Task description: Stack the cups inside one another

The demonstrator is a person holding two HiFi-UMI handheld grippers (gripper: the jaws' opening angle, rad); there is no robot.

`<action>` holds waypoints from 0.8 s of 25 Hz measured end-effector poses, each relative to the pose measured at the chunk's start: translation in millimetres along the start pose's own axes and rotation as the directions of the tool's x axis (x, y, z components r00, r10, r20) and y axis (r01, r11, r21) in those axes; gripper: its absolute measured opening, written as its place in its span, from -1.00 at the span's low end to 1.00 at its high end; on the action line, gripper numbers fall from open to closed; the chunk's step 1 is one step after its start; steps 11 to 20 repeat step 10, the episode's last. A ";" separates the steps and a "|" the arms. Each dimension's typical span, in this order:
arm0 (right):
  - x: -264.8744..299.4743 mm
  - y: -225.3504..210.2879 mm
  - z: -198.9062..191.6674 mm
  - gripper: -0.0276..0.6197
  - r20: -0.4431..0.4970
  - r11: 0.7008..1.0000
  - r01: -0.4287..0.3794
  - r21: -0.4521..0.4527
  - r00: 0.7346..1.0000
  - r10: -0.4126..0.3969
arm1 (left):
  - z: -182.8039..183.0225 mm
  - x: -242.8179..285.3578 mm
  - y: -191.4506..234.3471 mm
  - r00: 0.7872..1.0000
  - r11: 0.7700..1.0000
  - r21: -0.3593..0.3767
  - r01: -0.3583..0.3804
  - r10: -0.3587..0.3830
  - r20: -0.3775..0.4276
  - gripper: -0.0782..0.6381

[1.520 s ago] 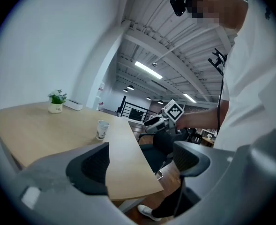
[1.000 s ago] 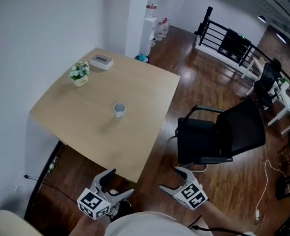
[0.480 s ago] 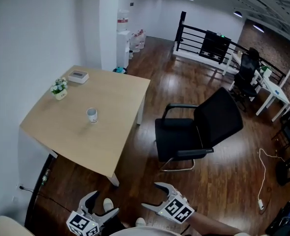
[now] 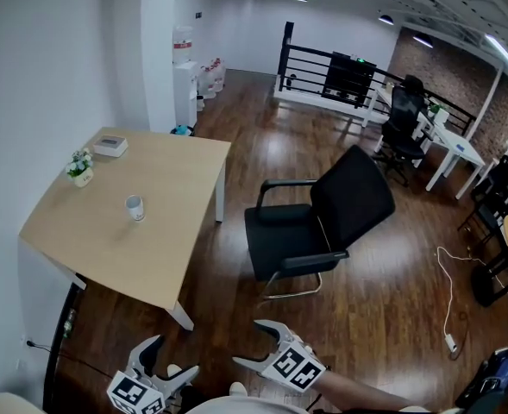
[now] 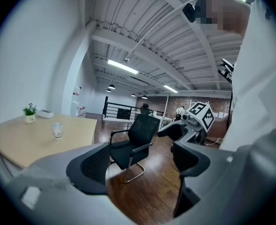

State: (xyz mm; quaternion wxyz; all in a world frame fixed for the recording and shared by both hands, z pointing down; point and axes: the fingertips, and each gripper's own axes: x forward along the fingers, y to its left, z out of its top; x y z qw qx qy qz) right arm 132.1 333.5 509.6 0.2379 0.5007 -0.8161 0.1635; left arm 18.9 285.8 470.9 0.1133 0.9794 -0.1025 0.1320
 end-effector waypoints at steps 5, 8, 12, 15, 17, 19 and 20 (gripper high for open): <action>0.1 3.6 0.7 0.30 0.007 1.000 0.004 -0.010 1.000 -0.004 | -4.0 -0.9 -3.3 1.000 1.000 0.000 0.005 -0.005 -0.002 0.46; 1.4 1.3 0.9 0.30 0.007 1.000 0.003 -0.012 1.000 -0.003 | -4.2 0.2 -1.7 1.000 1.000 -0.001 0.002 -0.002 -0.003 0.46; 1.4 -0.7 1.1 0.30 0.006 1.000 0.002 -0.012 1.000 -0.002 | -4.1 1.4 -1.0 1.000 1.000 -0.002 -0.001 0.000 -0.005 0.46; 1.4 -0.7 1.1 0.30 0.006 1.000 0.002 -0.012 1.000 -0.002 | -4.1 1.4 -1.0 1.000 1.000 -0.002 -0.001 0.000 -0.005 0.46; 1.4 -0.7 1.1 0.30 0.006 1.000 0.002 -0.012 1.000 -0.002 | -4.1 1.4 -1.0 1.000 1.000 -0.002 -0.001 0.000 -0.005 0.46; 1.4 -0.7 1.1 0.30 0.006 1.000 0.002 -0.012 1.000 -0.002 | -4.1 1.4 -1.0 1.000 1.000 -0.002 -0.001 0.000 -0.005 0.46; 1.4 -0.7 1.1 0.30 0.006 1.000 0.002 -0.012 1.000 -0.002 | -4.1 1.4 -1.0 1.000 1.000 -0.002 -0.001 0.000 -0.005 0.46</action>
